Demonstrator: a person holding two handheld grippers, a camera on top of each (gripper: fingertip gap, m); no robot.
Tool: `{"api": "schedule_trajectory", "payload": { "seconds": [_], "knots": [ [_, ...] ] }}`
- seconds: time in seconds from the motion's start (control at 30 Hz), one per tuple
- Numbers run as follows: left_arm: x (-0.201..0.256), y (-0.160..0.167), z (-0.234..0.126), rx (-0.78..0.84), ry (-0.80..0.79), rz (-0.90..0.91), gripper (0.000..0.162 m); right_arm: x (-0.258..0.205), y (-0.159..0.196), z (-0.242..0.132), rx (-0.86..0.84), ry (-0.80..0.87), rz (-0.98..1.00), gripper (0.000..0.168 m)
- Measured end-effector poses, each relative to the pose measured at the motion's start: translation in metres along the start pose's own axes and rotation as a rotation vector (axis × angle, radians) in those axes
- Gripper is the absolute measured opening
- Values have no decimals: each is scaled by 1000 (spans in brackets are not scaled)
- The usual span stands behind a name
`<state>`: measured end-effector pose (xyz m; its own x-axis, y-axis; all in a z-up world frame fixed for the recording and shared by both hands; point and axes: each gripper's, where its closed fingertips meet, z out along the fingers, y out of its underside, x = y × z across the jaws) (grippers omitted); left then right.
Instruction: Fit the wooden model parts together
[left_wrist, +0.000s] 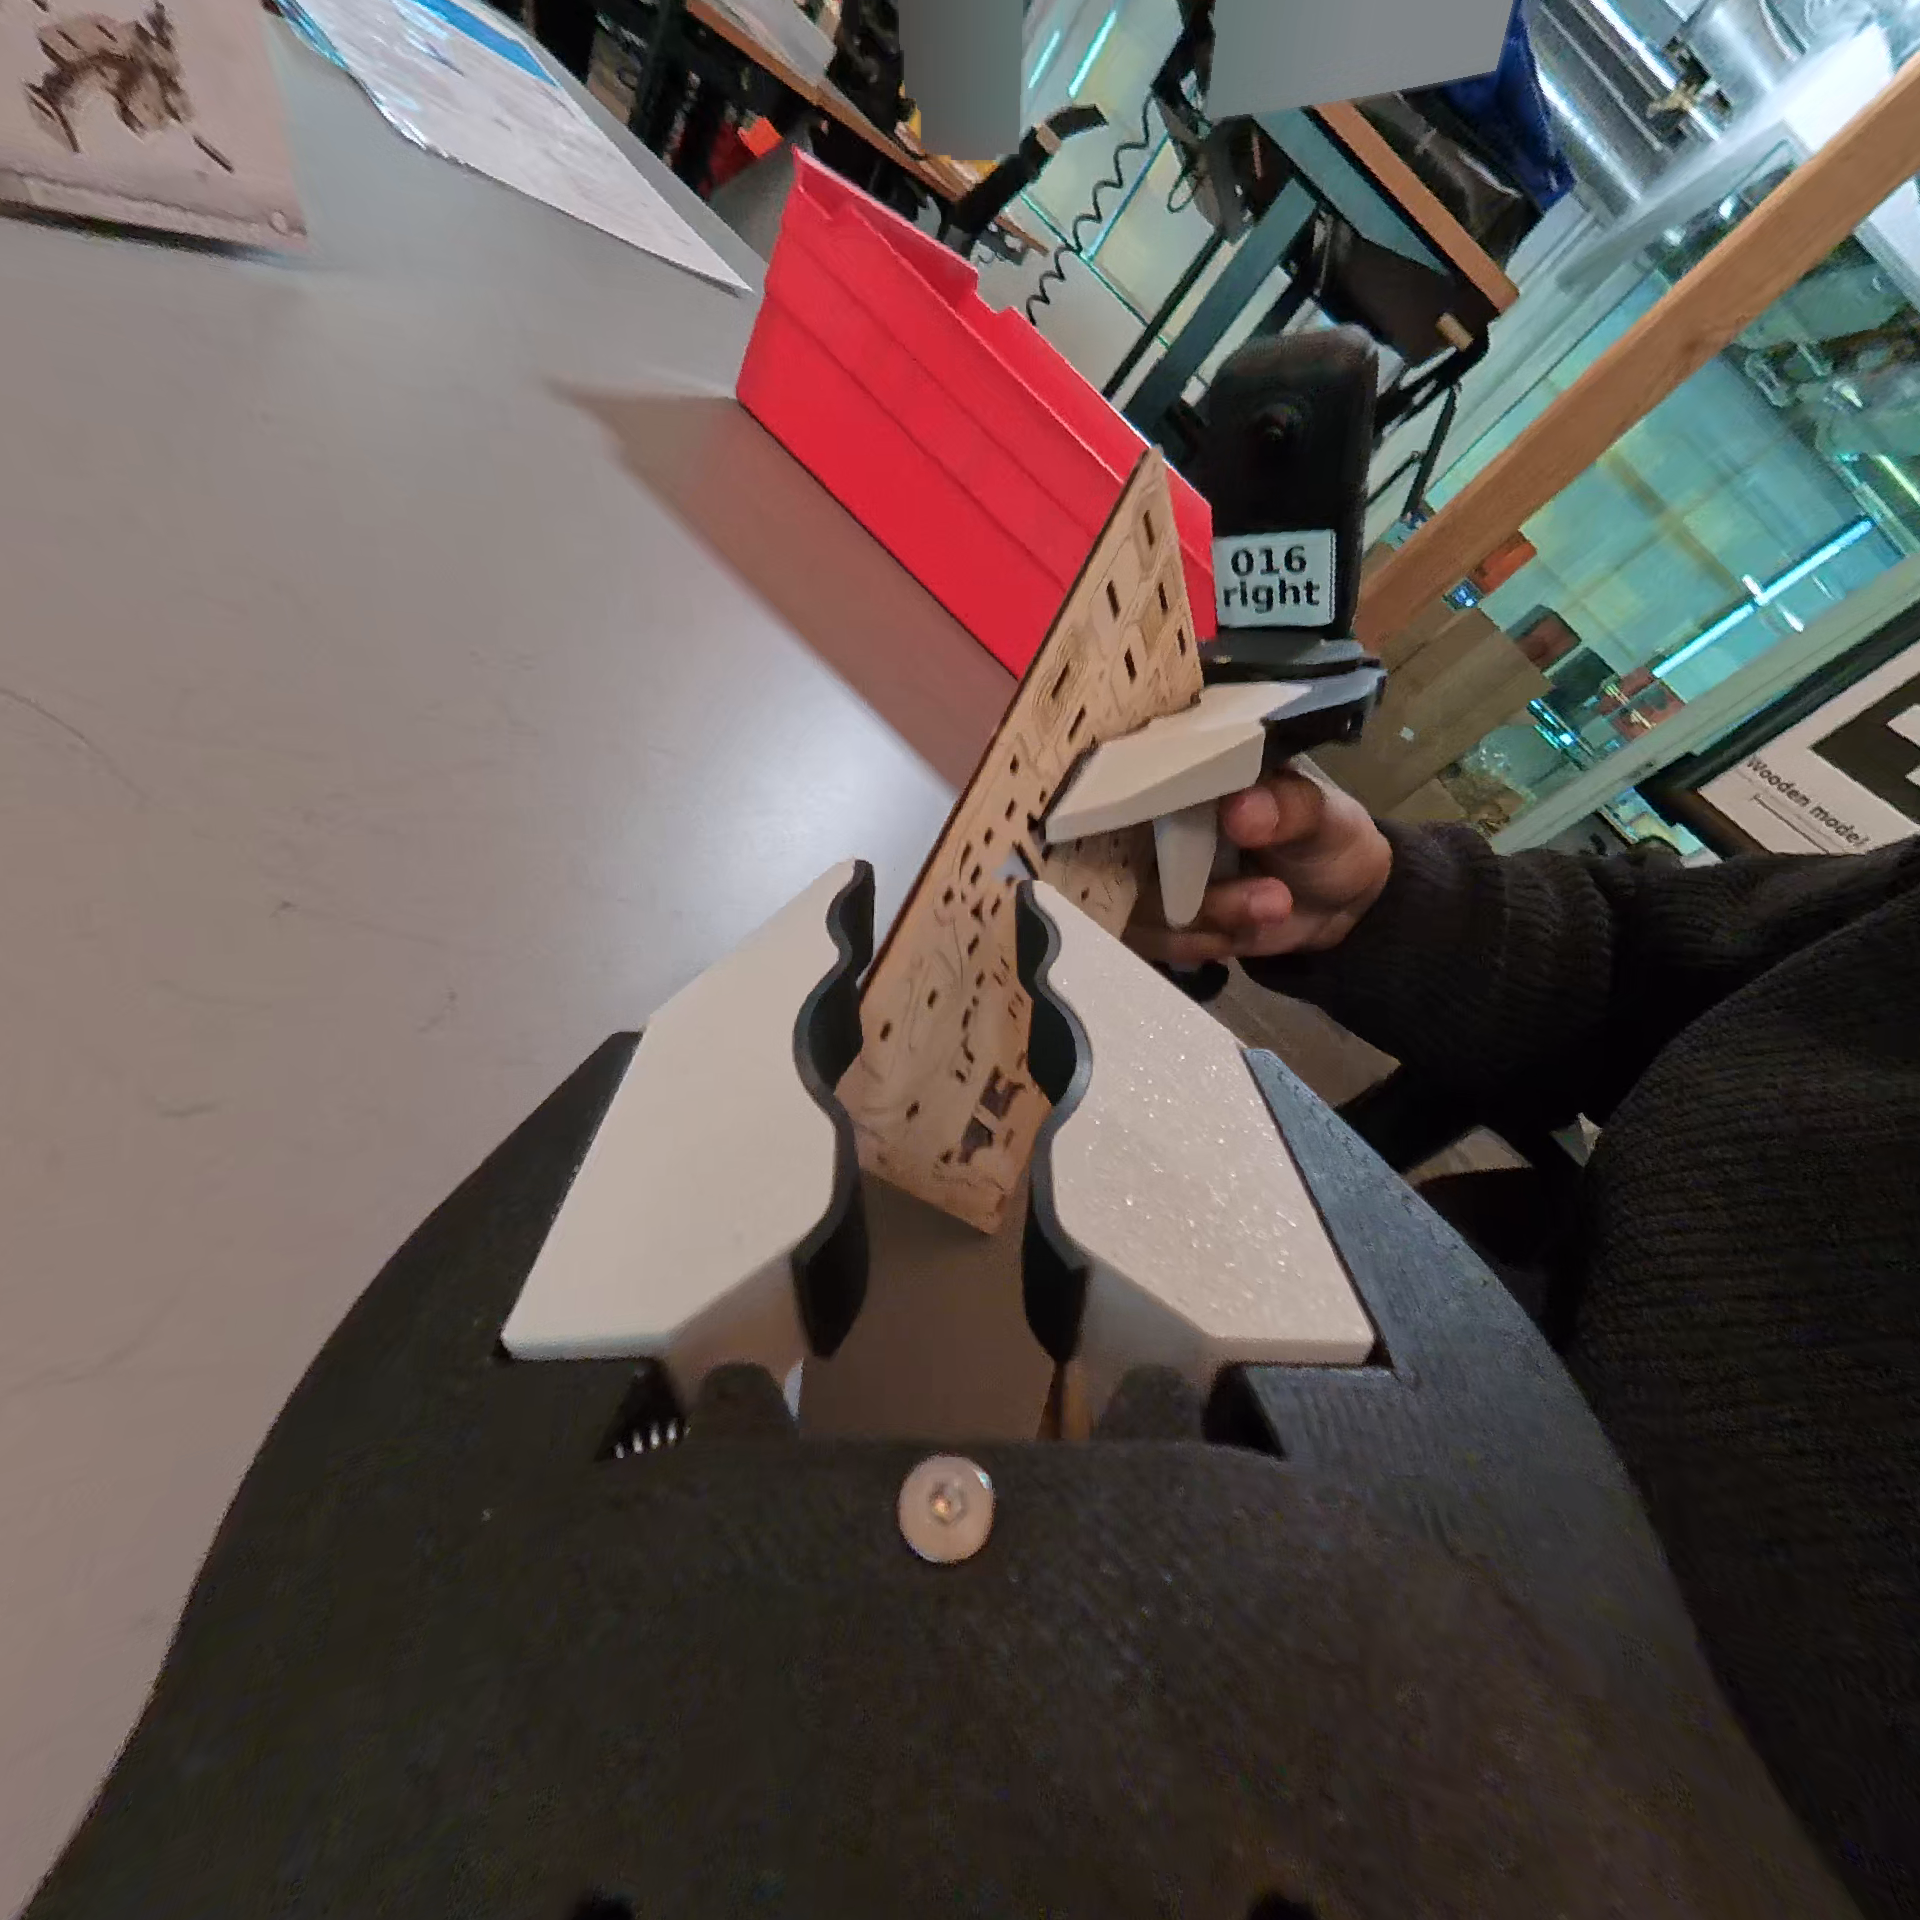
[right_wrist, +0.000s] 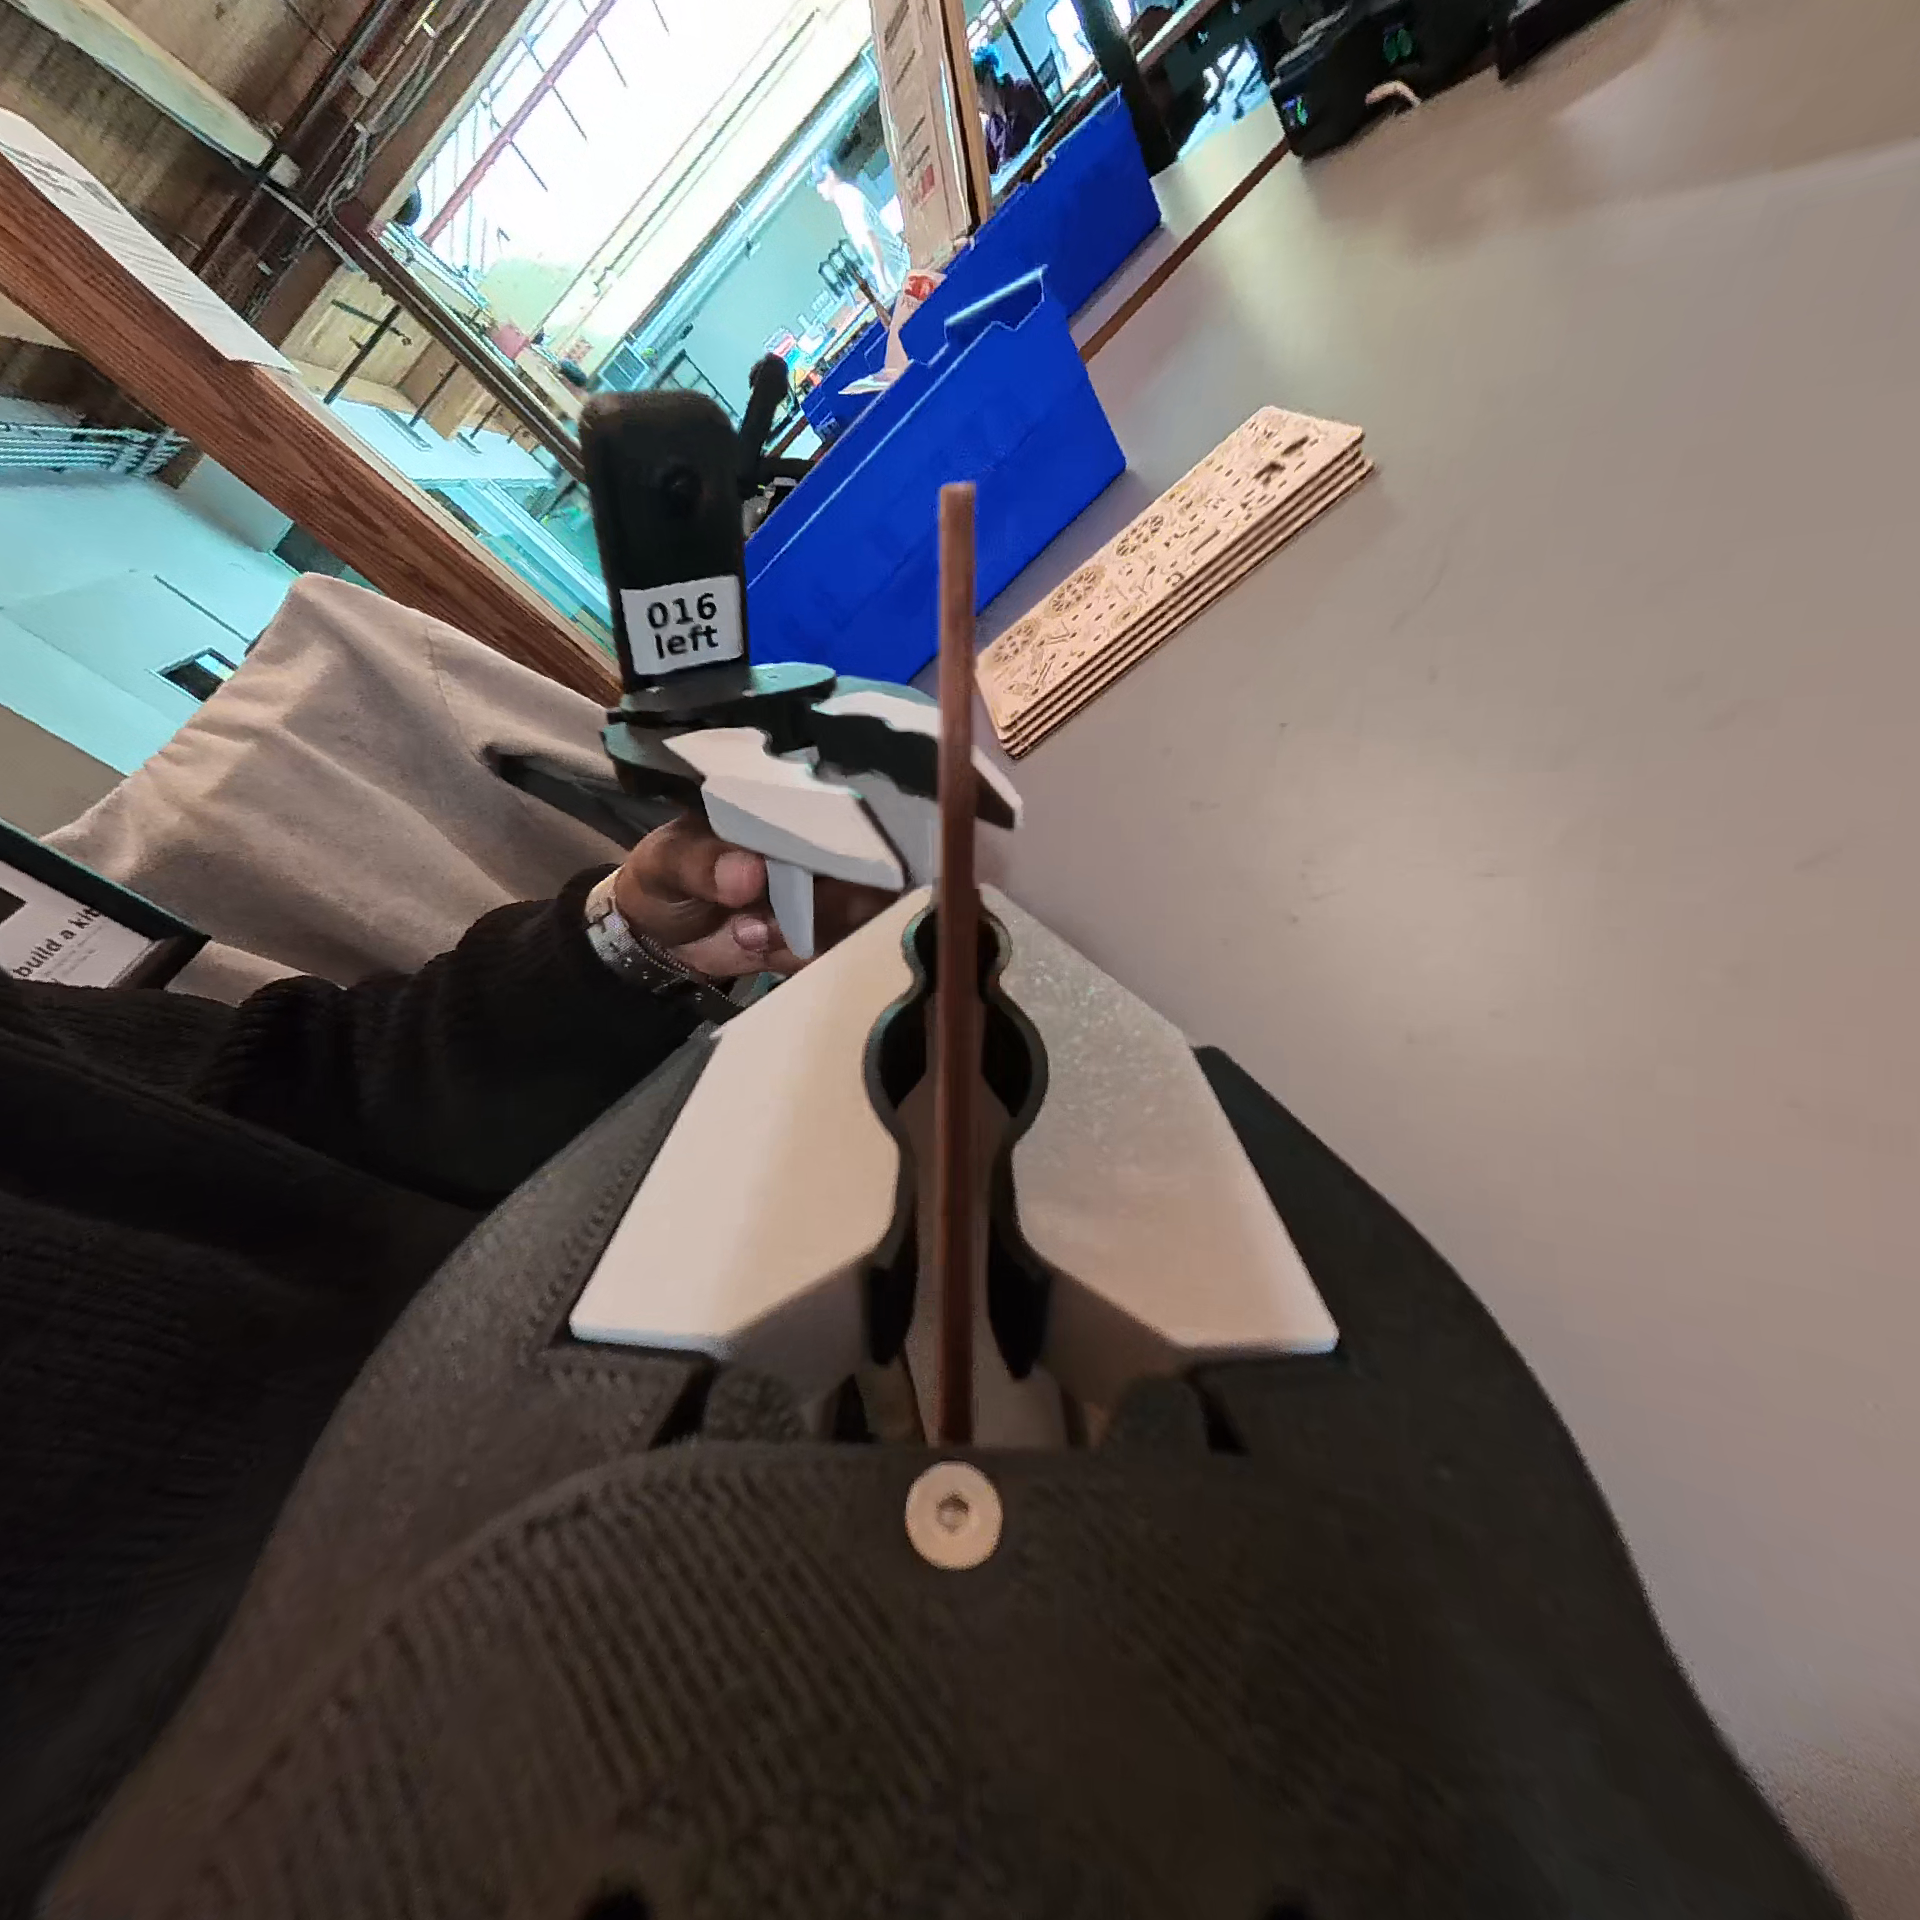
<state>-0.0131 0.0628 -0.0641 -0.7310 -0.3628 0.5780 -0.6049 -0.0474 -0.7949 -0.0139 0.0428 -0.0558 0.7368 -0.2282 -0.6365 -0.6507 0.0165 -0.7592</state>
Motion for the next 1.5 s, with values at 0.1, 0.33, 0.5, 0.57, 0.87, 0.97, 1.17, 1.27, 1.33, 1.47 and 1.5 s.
{"api": "schedule_trajectory", "payload": {
  "seconds": [0.1, 0.33, 0.5, 0.57, 0.87, 0.97, 1.17, 1.27, 1.33, 1.47, 1.5],
  "knots": [
    [-2, 15, 5, -84, 29, -57, 35, 0, -5, -4, 23, -39, 47, 1],
    [8, 12, 5, -64, 129, -138, 17, -2, -14, -10, 74, -109, 120, 1],
    [19, 2, -1, -18, 244, -217, 2, 6, -17, -11, 92, -68, 119, 20],
    [18, 0, -2, -4, 245, -218, 1, 17, -19, -13, 99, -5, 102, 36],
    [-8, -27, -22, 181, 158, -276, 0, 51, -37, -34, 188, 219, 38, 58],
    [-11, -25, -23, 151, 120, -228, 0, 50, -44, -39, 190, 283, -88, 55],
    [1, -3, -11, -26, 129, -105, 1, 23, -33, -26, 23, 338, -453, 47],
    [11, 5, -3, -70, 125, -15, 1, 5, -24, -18, -79, 317, -544, 49],
    [18, 7, 1, -81, 125, 40, 1, 0, -16, -16, -152, 326, -614, 49],
    [30, 12, 5, -100, 122, 171, 1, -2, -8, -17, -266, 340, -721, 43],
    [33, 13, 6, -107, 121, 204, 1, -5, -4, -17, -305, 314, -728, 37]
  ]
}}
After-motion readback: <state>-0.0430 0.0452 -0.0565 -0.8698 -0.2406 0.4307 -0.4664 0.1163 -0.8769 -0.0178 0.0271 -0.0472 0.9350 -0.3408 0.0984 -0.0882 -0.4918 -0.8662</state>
